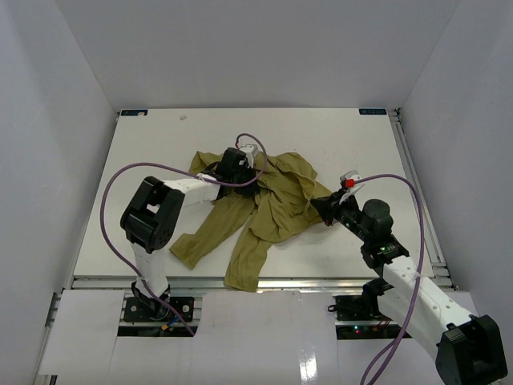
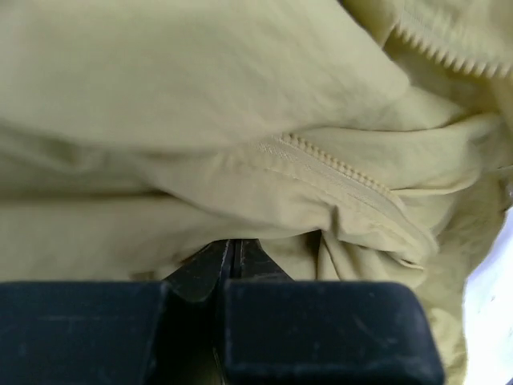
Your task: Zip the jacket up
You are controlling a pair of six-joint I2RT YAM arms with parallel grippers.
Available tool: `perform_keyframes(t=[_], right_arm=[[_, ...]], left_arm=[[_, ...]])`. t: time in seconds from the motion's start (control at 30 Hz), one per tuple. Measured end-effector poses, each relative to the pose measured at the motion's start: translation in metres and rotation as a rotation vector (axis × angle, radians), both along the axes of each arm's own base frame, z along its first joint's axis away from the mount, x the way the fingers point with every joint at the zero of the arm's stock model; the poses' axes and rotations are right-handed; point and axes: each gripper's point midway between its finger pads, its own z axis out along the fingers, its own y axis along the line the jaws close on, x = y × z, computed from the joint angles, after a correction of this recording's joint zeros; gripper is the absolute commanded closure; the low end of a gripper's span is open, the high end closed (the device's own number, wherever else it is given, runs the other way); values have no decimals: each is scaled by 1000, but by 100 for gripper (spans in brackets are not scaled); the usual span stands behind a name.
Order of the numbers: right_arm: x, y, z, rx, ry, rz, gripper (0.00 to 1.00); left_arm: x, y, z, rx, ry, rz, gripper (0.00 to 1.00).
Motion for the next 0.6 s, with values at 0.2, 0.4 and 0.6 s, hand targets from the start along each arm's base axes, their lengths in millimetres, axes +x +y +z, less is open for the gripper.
perform_keyframes(t=[0.2, 0.4, 0.6], right_arm=[[-1, 2, -4, -3, 14, 13, 92], [-2, 3, -4, -2, 14, 25, 92], [-4, 5, -3, 2, 16, 35, 92]], left_arm=[[14, 19, 28, -35, -53, 94, 41], [8, 9, 38, -103, -55, 90, 36], [4, -1, 41, -137, -51, 83, 37]])
